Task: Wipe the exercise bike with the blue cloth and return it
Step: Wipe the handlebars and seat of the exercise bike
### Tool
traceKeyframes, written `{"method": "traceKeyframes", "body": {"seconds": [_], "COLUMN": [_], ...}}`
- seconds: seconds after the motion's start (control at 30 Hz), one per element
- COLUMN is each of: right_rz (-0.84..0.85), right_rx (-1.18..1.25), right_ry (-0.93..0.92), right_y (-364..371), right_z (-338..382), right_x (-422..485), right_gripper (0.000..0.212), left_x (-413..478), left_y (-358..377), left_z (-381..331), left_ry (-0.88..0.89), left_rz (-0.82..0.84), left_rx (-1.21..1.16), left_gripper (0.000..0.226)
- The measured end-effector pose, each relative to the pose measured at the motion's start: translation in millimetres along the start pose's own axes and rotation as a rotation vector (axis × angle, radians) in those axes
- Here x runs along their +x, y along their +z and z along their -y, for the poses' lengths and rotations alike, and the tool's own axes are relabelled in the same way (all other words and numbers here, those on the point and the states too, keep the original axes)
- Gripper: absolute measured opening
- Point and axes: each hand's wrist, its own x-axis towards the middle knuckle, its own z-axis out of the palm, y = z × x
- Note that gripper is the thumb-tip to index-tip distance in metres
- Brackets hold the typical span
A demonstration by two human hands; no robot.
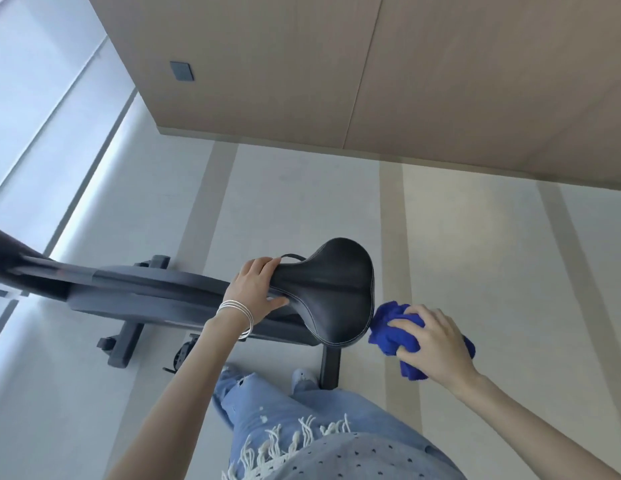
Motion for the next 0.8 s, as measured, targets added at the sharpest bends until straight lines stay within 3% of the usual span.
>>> {"method": "traceKeyframes", "body": {"seconds": [0.07, 0.17, 0.23, 0.33, 0.5, 0.8], "right_rz": [-0.086, -0.238, -0.242, -0.192, -0.121, 0.190], "right_rx": [0.086, 0.112, 0.116, 0.025, -0.001, -0.013], "right_ry": [0.083, -0.034, -0.144, -0.233, -0.111, -0.021], "right_y": [-6.7, -10.5, -3.1, 10.5, 8.8, 2.7], "right_z": [-4.9, 19.5, 47.8, 79.3, 86.8, 84.6], "right_x": [1.9, 13.2, 27.0, 59.8, 129.6, 214.6], "right_gripper": [0.045, 0.041, 0.040, 0.041, 0.035, 0.035], "left_x": [-0.8, -1.6, -1.9, -2.7, -1.4, 5.6], "left_y": [2.0, 3.5, 2.3, 2.9, 2.7, -1.8], "left_z": [-2.4, -4.0, -5.0, -5.2, 0.6, -1.6], "left_ry": [-0.015, -0.028, -0.036, -0.046, -0.025, -0.084], "left_rz": [-0.025, -0.048, -0.056, -0.063, -0.045, 0.027], "left_rx": [-0.017, -0.032, -0.038, -0.034, -0.030, 0.022], "left_gripper": [0.076, 0.074, 0.074, 0.076, 0.077, 0.073]}}
